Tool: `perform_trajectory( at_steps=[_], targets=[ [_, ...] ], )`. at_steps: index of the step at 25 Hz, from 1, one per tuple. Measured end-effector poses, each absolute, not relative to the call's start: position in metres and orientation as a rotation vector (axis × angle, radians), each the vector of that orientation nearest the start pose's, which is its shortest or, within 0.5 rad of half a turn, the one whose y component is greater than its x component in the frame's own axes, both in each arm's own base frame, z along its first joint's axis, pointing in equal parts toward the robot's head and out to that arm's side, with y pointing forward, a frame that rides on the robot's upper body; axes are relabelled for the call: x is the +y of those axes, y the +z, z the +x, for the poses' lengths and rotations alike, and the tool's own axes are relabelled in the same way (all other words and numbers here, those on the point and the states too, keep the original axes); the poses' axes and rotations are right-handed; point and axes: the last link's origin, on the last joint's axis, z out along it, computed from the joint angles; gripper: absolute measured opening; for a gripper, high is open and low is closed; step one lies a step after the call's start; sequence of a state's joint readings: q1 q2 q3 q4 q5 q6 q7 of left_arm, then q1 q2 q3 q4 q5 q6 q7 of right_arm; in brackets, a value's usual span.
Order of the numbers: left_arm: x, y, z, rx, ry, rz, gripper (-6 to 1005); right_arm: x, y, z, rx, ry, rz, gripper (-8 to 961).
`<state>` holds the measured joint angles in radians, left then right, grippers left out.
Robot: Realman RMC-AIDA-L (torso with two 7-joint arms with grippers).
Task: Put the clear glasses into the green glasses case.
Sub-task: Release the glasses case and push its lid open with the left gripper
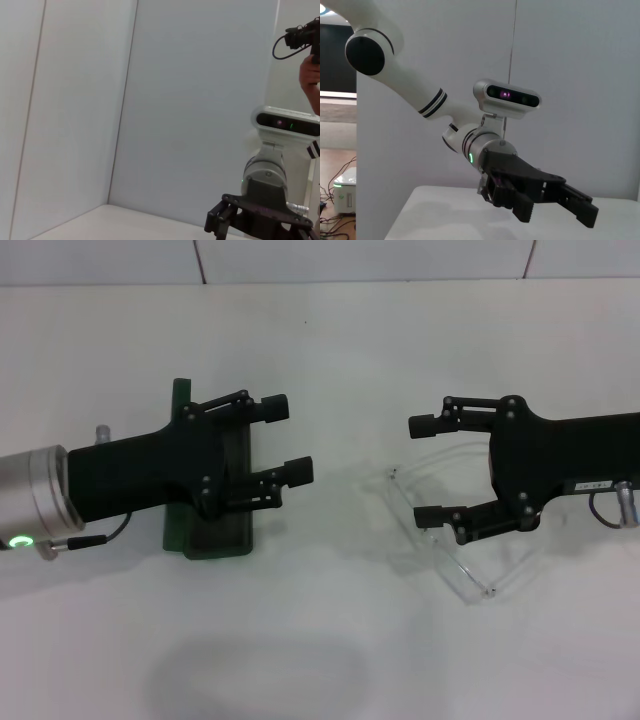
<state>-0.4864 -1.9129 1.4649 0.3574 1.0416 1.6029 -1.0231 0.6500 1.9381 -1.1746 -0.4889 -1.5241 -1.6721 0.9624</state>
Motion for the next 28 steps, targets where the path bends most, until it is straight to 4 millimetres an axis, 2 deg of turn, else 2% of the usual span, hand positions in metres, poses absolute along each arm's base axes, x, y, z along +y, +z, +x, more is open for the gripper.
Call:
perform_trajectory(
  at_steps=[17,22,26,28],
  targets=[
    [0.309,-0.005,-0.246,-0.379,-1.135,-2.668,792,0.336,-0.003,0.202,-0.187,0.909,-2.899,867],
    [0.329,-0.007,-0.254,-0.542,-1.042,-2.575,785,0.337,-0.007,0.202,-0.175,0.901,-2.889,867],
    [0.345,0.015,-0.248,-0.655,-1.016,-2.56,779,0.337,-0.008,0.201,-0.177,0.899,-2.886,867],
    [0.351,0.028,-0.246,-0.72,-0.948,-2.578,776,0.337,-0.008,0.201,-0.178,0.899,-2.886,866]
  ],
)
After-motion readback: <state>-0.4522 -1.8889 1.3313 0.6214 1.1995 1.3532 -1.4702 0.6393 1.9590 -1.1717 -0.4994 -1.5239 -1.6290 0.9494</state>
